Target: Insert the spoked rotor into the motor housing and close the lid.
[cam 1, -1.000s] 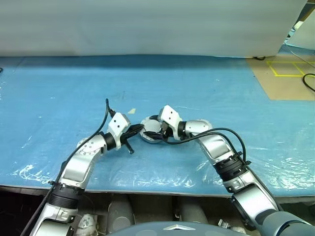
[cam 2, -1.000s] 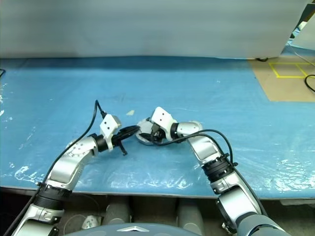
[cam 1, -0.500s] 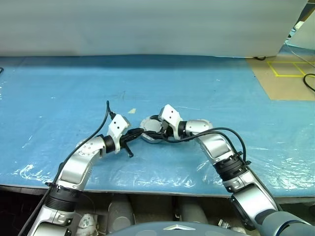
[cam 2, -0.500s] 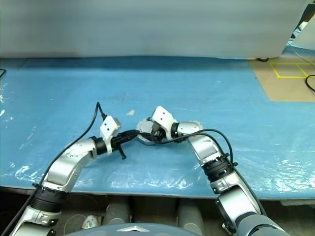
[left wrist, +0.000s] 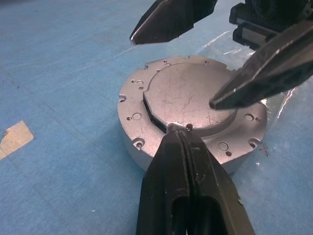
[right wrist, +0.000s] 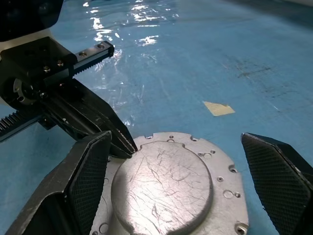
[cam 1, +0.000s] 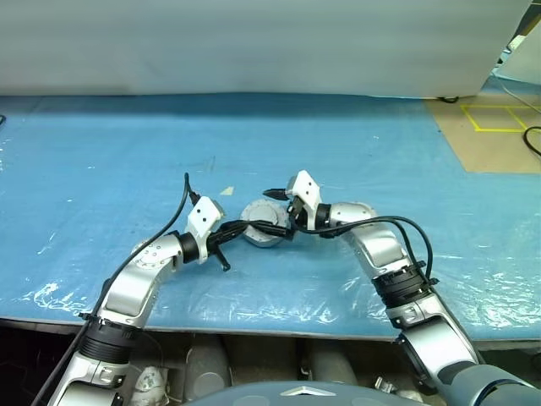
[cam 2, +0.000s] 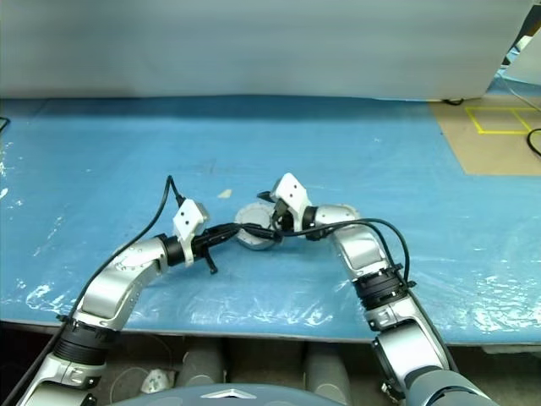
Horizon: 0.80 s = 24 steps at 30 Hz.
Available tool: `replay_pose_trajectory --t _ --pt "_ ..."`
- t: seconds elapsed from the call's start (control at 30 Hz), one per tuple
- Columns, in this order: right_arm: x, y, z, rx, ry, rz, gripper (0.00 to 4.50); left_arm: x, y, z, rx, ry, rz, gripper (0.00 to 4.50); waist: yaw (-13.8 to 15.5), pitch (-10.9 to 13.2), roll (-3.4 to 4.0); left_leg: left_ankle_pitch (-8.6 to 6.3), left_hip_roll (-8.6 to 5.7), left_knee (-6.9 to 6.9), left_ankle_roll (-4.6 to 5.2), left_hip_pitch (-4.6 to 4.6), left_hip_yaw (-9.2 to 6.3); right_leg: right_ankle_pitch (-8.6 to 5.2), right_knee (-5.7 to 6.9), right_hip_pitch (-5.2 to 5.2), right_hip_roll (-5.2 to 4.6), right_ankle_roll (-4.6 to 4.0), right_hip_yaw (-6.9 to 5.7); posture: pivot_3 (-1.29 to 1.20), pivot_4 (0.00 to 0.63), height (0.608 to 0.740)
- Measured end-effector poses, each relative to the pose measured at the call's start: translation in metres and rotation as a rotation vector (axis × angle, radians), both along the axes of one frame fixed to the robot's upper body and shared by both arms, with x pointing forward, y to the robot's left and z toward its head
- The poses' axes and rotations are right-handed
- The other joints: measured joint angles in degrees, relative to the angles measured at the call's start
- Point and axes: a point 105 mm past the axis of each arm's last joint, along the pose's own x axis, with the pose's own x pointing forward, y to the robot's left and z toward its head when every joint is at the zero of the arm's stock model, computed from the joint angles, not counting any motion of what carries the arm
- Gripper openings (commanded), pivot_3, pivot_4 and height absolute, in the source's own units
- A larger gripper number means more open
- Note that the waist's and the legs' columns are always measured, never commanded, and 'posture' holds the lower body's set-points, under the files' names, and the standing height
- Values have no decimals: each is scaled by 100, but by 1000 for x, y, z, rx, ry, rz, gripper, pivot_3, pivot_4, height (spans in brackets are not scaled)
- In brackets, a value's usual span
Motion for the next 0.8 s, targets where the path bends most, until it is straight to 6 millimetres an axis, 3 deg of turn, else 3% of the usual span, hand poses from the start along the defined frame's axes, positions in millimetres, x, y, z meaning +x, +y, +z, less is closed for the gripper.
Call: replay_pose_trajectory --t 0.23,0.43,0.8 --pt "19 -19 -12 -16 103 -165 4463 -1 -1 0 1 -4 -7 0 -4 0 0 0 -1 -1 -1 2 1 0 0 0 0 0 1 0 150 740" --pt "27 -25 -16 57 337 -293 4463 -1 -2 0 1 -6 -9 0 2 -1 1 1 -2 -2 -2 4 1 0 0 1 0 0 1 0 150 740" --pt "3 -33 -22 151 749 -282 4463 -1 -3 0 0 -11 -12 0 51 0 2 2 -2 -7 -3 3 1 0 -3 0 -1 0 0 0 150 740"
